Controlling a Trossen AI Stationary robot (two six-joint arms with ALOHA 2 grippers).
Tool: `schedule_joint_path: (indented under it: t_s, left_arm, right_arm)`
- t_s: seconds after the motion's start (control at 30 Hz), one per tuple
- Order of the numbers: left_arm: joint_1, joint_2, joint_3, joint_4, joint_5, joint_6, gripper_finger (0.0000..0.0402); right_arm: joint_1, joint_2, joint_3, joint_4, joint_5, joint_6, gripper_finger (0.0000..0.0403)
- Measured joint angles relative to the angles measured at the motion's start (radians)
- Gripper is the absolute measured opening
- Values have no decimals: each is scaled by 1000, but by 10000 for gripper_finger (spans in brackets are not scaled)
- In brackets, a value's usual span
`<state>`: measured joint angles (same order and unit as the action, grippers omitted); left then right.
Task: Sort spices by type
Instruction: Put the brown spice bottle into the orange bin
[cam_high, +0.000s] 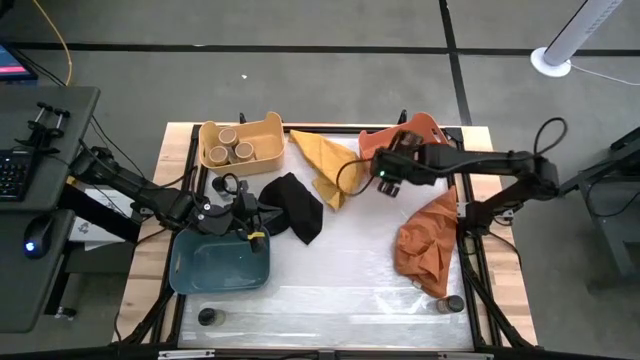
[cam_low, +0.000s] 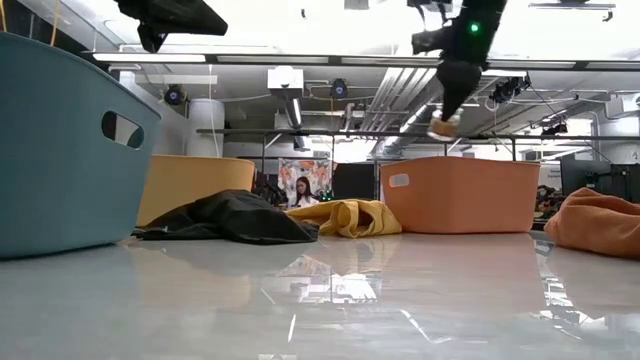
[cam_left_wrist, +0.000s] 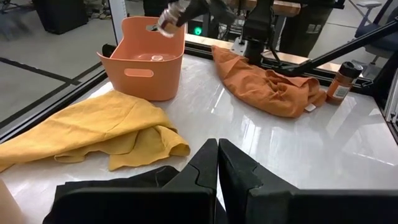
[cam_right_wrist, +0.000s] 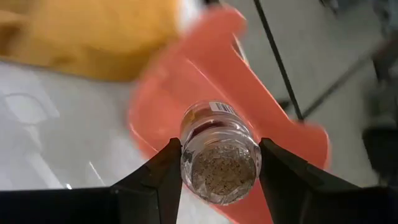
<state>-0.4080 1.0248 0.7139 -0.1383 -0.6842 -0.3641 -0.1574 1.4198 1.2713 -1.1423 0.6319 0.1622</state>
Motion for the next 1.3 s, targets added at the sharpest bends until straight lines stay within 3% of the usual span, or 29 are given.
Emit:
schedule_joint_path:
  t_s: [0.2, 0.47, 0.73, 0.87, 1.3]
  left_arm:
    - [0, 0, 0, 1, 0, 0, 0]
    - [0, 0, 0, 8, -5, -1, 0]
    - [0, 0, 0, 7, -6, -2, 0]
    - [0, 0, 0, 4, -7, -2, 0]
    - [2, 0, 0, 0, -8, -1, 0]
  right_arm:
    - [-77, 7, -2, 20, -84, 36, 168]
    - [-166, 46, -3, 239, -117, -84, 168]
    - [-283, 165, -3, 335, -171, -182, 168]
    - [-315, 210, -3, 423, -225, -216, 168]
    - [-386, 245, -3, 580, -262, -223, 168]
